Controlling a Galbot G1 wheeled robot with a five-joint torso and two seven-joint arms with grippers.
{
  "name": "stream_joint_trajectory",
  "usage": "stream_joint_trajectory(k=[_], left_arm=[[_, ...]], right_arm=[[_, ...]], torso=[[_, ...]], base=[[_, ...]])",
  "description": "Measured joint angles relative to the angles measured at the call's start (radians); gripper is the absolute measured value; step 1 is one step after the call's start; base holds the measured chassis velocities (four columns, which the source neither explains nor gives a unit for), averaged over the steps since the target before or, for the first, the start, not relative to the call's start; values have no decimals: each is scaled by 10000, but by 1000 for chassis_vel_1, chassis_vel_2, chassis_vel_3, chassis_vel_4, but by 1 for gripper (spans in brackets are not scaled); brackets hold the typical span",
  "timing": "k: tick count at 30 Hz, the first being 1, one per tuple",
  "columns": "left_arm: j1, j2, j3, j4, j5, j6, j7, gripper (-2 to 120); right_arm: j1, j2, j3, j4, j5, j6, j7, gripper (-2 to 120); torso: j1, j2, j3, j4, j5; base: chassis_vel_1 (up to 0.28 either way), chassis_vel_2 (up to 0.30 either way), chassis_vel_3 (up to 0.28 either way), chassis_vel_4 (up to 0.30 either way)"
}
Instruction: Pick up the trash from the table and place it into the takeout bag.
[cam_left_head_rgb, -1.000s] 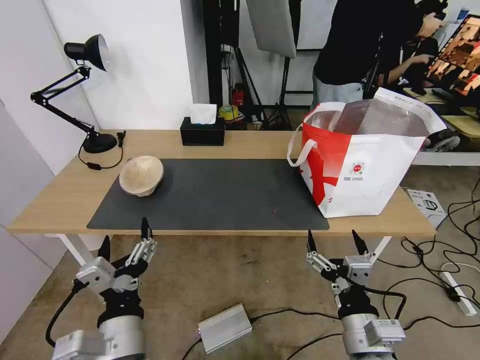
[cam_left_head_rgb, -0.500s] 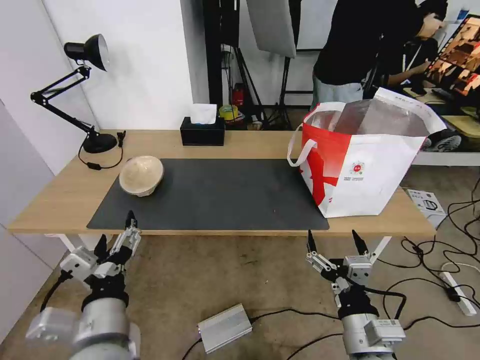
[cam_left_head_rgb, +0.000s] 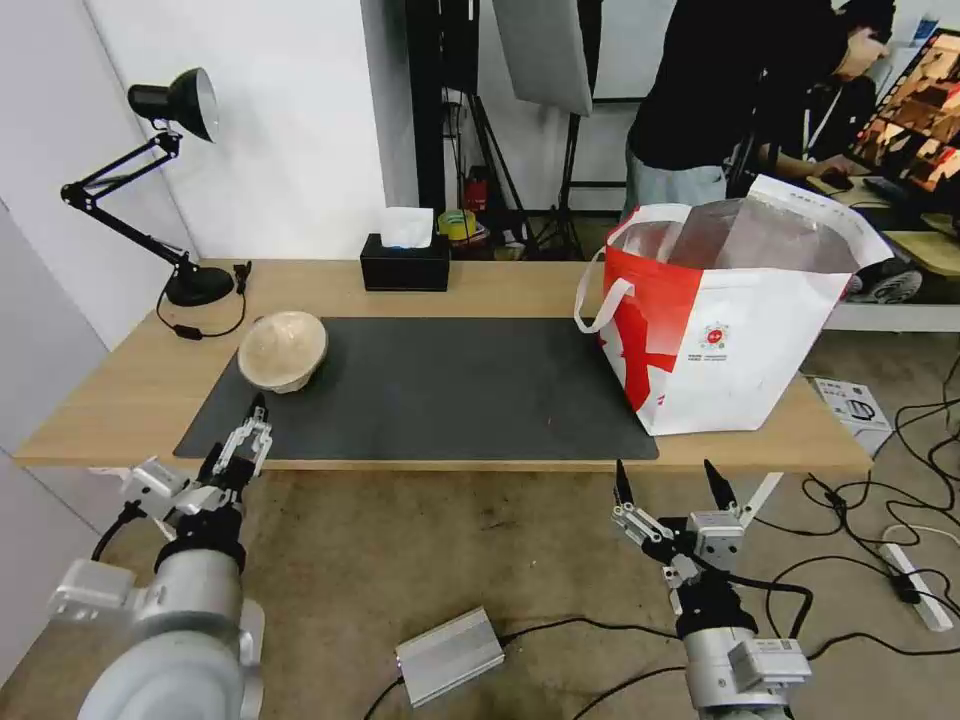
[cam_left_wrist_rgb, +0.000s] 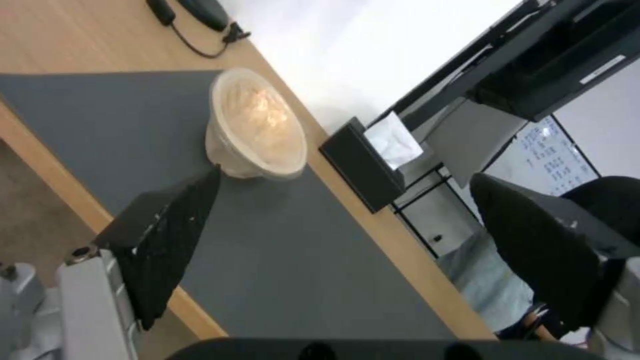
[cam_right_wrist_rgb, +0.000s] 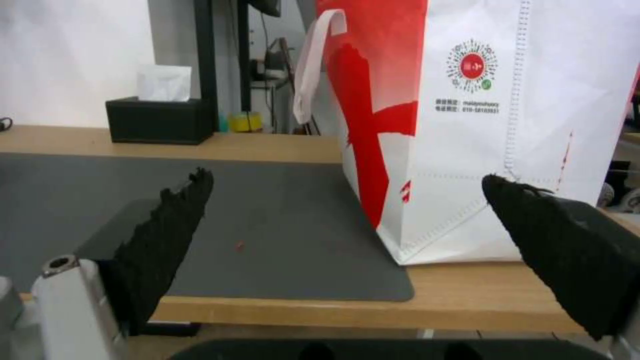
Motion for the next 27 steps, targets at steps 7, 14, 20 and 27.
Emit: stream_joint_trajectory(k=[7,14,20,27], left_arm=[[-560,359,-344,79,-1471,633,-1175,100],[-1118,995,-795,376,-2444,975,-1782,100],[-1626,1599,-912,807,-3165,1069,-2190,100],[-2096,1782,-854,1140,-3536,1071,-2372,100]], right_arm=[[0,0,0,0,0,-1,0,100],[0,0,0,0,0,-1,0,100],[0,0,0,0,0,-1,0,100],[0,0,0,0,0,-1,0,100]], torso=[[0,0,0,1,0],[0,0,0,1,0],[0,0,0,0,0],[0,0,0,0,0]], base=[[0,0,0,0],[0,0,0,0],[0,0,0,0],[0,0,0,0]])
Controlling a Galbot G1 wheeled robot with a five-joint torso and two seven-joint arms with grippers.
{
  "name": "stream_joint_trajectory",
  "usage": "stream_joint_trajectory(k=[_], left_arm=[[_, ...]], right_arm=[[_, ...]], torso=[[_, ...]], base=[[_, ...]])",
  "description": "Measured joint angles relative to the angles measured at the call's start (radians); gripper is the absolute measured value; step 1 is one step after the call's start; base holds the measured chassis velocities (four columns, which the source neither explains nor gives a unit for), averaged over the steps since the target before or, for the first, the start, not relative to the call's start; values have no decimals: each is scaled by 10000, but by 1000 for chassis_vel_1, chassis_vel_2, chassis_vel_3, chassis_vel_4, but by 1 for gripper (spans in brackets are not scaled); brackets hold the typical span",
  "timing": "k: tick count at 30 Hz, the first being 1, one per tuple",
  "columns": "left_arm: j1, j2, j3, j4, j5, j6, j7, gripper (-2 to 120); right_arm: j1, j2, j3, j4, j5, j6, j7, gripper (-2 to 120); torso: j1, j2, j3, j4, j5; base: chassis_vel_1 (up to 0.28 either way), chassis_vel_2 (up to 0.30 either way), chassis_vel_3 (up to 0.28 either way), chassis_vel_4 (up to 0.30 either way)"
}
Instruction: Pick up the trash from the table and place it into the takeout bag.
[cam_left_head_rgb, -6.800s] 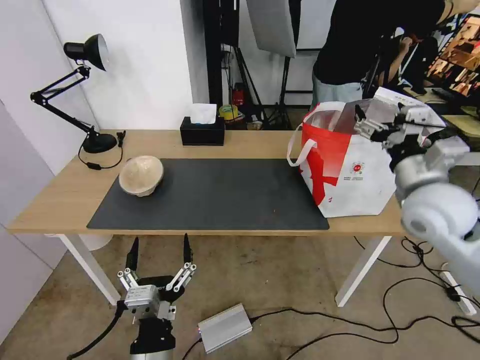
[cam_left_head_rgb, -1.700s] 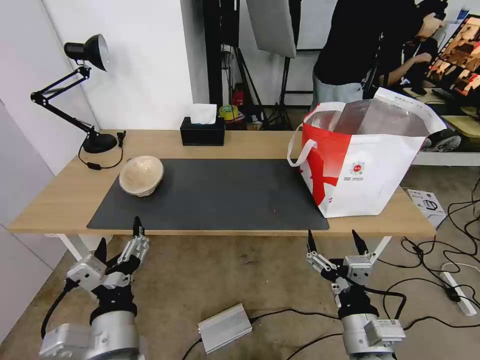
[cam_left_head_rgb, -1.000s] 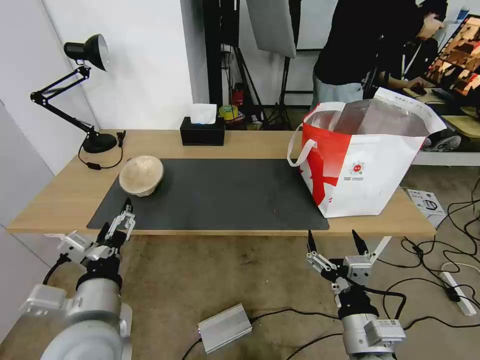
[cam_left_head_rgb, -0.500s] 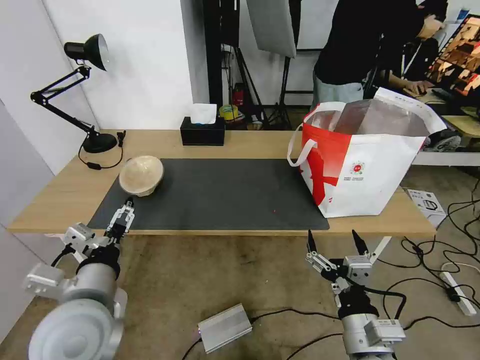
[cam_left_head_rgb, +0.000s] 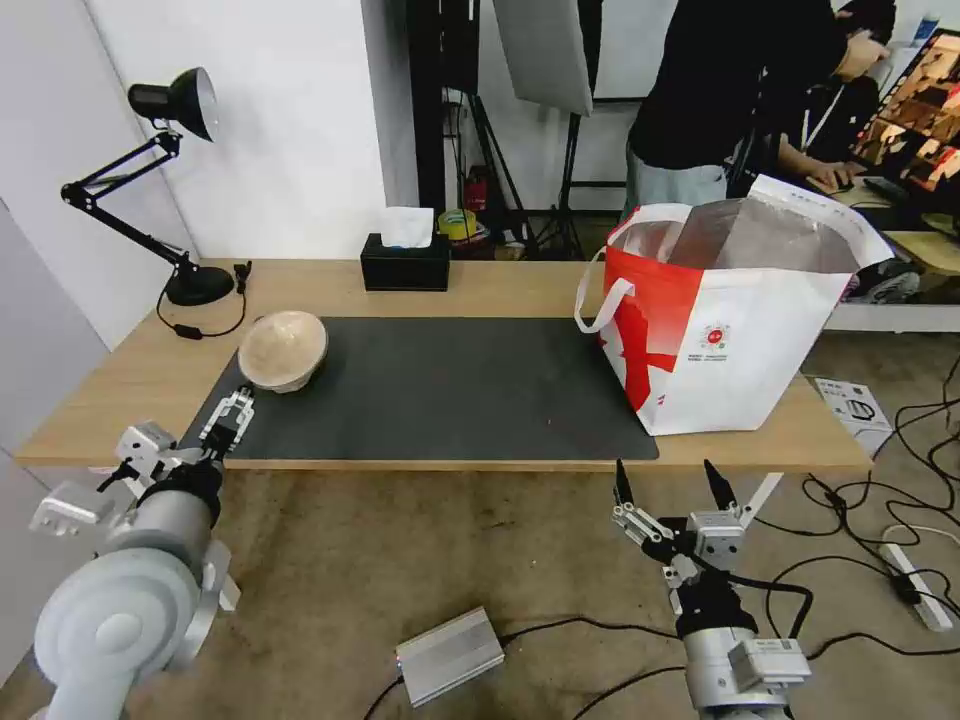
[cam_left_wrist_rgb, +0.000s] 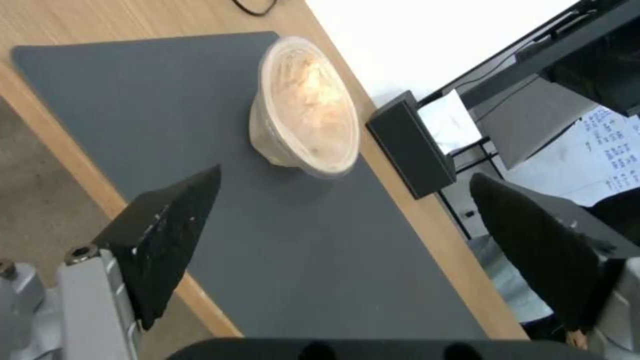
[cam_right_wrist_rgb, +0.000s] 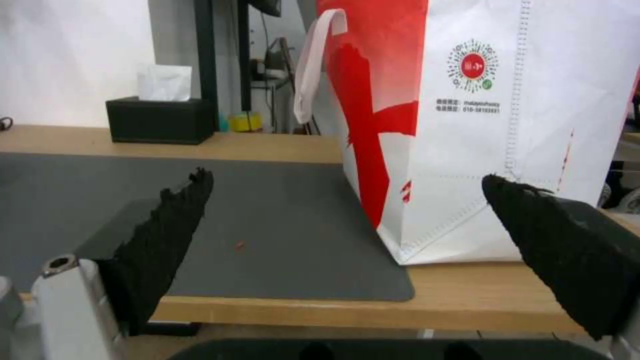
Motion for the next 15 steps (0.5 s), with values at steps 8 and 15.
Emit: stream_joint_trajectory(k=[8,15], left_arm=[[-792,301,127,416,-818,53,-528,100],[-1681,597,198,953,-2000,200,-1090,100]], right_arm=[[0,0,0,0,0,0,0,100],[0,0,0,0,0,0,0,100]], torso=[[0,0,1,0,1],[0,0,0,0,1]], base=[[0,0,0,0],[0,0,0,0]])
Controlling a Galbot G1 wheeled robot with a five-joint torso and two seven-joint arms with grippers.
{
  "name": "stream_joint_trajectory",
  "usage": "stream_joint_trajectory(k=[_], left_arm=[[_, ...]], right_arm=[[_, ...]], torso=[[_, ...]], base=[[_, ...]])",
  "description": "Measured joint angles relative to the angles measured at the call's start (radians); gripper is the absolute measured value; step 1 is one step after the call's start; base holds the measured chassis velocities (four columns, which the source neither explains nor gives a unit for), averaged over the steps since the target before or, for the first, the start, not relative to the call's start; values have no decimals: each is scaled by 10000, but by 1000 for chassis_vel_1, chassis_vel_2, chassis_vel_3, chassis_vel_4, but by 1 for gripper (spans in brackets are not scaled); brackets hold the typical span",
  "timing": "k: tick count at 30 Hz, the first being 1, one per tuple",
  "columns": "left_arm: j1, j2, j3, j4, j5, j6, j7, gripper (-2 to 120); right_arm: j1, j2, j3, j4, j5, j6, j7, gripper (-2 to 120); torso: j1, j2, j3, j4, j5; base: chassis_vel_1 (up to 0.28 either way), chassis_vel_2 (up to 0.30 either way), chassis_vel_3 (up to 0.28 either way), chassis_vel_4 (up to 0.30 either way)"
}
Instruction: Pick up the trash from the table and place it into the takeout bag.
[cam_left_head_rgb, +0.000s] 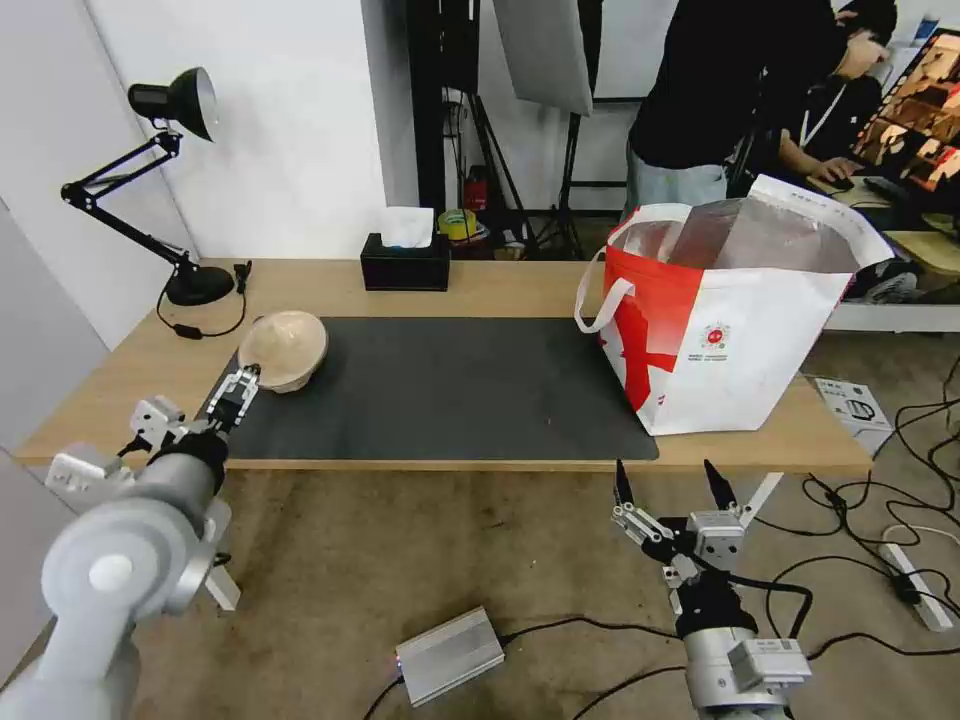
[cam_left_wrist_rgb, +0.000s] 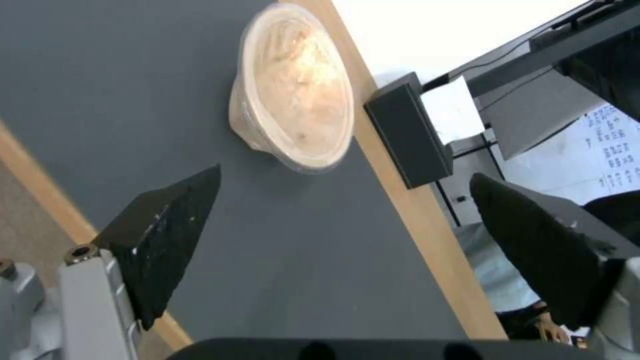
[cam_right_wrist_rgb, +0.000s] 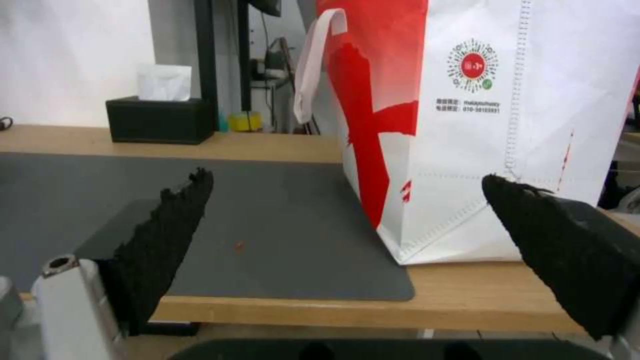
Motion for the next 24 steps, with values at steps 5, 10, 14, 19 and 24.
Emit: stream_joint_trajectory(k=[5,10,14,19,24], left_arm=[[-593,157,223,493,-348,61,-287,100],[-976,185,403,842,-483,79,-560,100],[-1244,200,529,1202,-491,83,-740,100],[-1541,226,696,1677,-463,90,-783,100],[-1804,176,872,2052,-132,177,-850,100]], right_arm=[[0,0,1,0,0,0,0,100],[0,0,0,0,0,0,0,100],[0,0,0,0,0,0,0,100],[0,0,0,0,0,0,0,100],[0,0,0,-1,0,0,0,100]], torso=[[0,0,0,0,0],[0,0,0,0,0],[-2,0,0,-1,0],[-1,0,0,0,0],[-1,0,0,0,0]], base=[[0,0,0,0],[0,0,0,0],[0,0,0,0],[0,0,0,0],[0,0,0,0]])
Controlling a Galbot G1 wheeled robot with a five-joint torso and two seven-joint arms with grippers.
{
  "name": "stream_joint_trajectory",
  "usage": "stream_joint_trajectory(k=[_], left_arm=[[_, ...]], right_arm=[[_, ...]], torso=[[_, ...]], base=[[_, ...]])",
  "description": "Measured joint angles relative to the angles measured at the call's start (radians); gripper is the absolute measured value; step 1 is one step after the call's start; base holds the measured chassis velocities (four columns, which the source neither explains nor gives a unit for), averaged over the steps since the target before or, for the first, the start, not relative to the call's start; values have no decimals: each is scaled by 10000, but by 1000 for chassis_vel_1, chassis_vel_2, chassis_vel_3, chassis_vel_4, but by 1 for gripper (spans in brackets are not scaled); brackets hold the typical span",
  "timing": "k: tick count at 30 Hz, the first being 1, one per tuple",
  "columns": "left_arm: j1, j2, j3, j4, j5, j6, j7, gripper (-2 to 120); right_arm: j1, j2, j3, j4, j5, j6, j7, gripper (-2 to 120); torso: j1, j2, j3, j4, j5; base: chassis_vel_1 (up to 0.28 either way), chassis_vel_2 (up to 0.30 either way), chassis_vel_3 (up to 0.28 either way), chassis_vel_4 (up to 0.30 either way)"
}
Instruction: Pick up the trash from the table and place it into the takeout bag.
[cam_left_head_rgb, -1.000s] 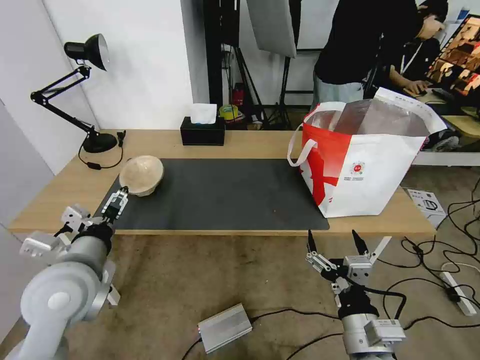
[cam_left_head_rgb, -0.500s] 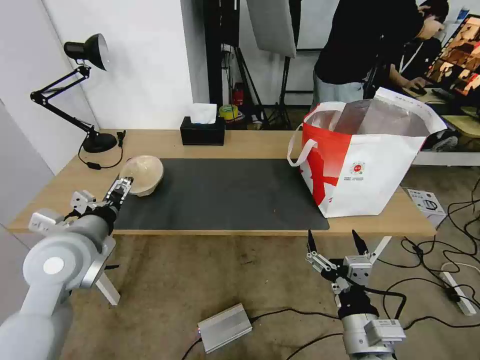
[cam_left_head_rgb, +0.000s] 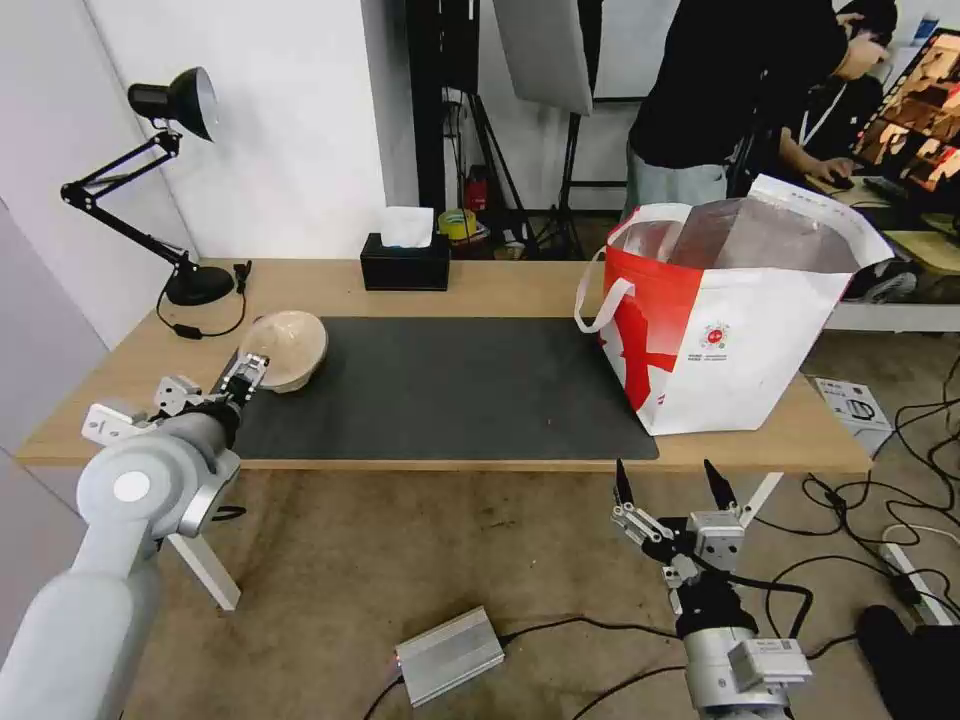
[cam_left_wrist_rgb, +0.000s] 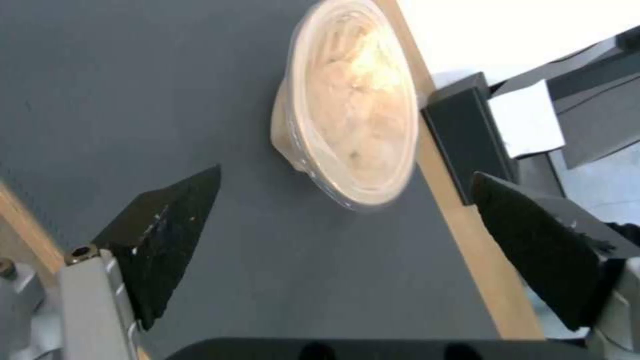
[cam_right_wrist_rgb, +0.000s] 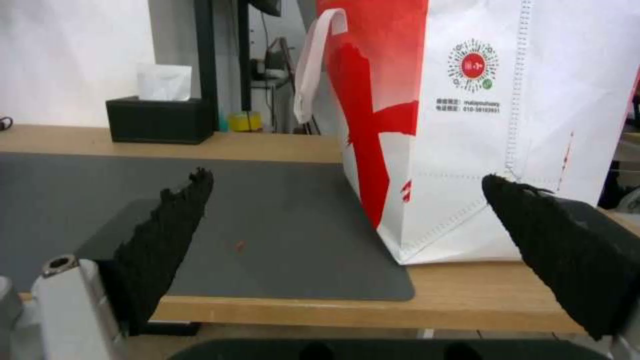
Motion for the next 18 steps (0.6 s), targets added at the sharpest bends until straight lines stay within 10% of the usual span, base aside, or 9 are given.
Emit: stream_joint_trajectory(k=[18], left_arm=[[-1173,-235,781,1202,223,162,222,100]], right_arm=[[0,0,0,1,0,0,0,100]], torso=[[0,1,0,0,1]], base=[[0,0,0,0]])
